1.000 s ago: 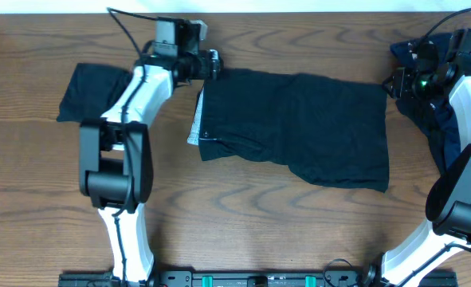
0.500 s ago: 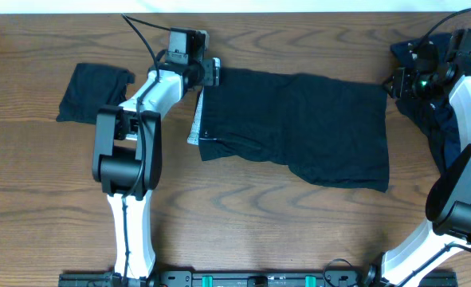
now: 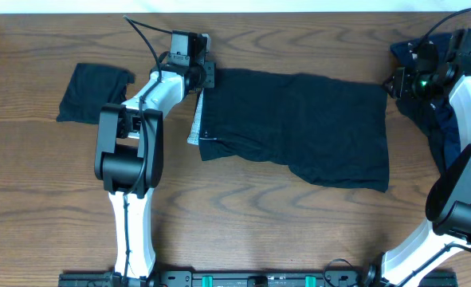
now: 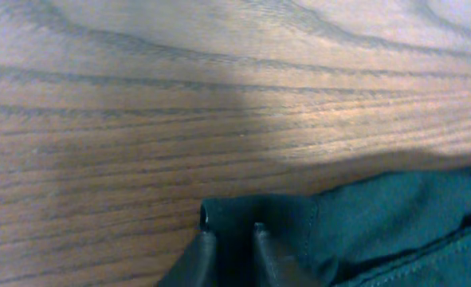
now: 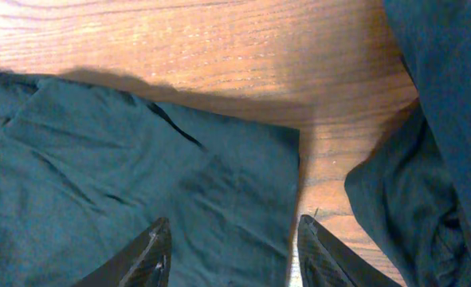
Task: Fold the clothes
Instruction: 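Reach the left gripper to the shorts' left edge and grasp it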
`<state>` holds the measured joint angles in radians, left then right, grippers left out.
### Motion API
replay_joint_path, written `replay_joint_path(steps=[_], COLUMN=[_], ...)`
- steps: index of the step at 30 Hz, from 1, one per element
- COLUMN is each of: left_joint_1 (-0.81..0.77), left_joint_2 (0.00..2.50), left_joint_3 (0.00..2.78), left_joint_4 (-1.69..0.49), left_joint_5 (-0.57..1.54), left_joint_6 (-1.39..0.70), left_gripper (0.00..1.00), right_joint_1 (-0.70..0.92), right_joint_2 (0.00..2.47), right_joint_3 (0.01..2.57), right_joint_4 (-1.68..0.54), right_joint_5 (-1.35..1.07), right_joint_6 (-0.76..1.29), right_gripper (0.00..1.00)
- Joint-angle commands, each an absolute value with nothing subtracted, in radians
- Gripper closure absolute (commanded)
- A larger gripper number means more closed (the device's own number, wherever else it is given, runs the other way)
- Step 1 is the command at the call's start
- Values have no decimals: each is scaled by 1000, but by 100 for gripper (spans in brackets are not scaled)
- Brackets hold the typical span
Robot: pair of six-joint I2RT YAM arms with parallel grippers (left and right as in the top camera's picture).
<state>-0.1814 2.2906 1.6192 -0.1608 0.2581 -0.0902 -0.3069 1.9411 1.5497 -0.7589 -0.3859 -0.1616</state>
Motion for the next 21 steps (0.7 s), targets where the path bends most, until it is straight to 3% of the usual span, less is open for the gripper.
replay_joint_path(steps=[1, 5, 10, 15, 21], left_joint_1=[-183, -183, -183, -183, -183], left_joint_2=[2233, 2195, 2155, 2131, 2128], left_joint_3=[1629, 1629, 1629, 1629, 1629], left_joint_4=[-167, -172, -186, -207, -223], left_joint_5=[262, 262, 276, 288, 288], left_joint_6=[-88, -88, -89, -115, -114], left_gripper=[89, 94, 94, 94, 94], right_joint_1=[-300, -300, -300, -305, -308], right_joint_2=[1933, 1933, 1933, 1933, 1945], right_joint_3=[1557, 1557, 1557, 1557, 1557], right_joint_4=[-754, -752, -752, -759, -744], right_joint_5=[-386, -364, -363, -363, -364], right_joint_6=[-151, -151, -172, -174, -264], right_gripper=[53, 59, 59, 47, 46])
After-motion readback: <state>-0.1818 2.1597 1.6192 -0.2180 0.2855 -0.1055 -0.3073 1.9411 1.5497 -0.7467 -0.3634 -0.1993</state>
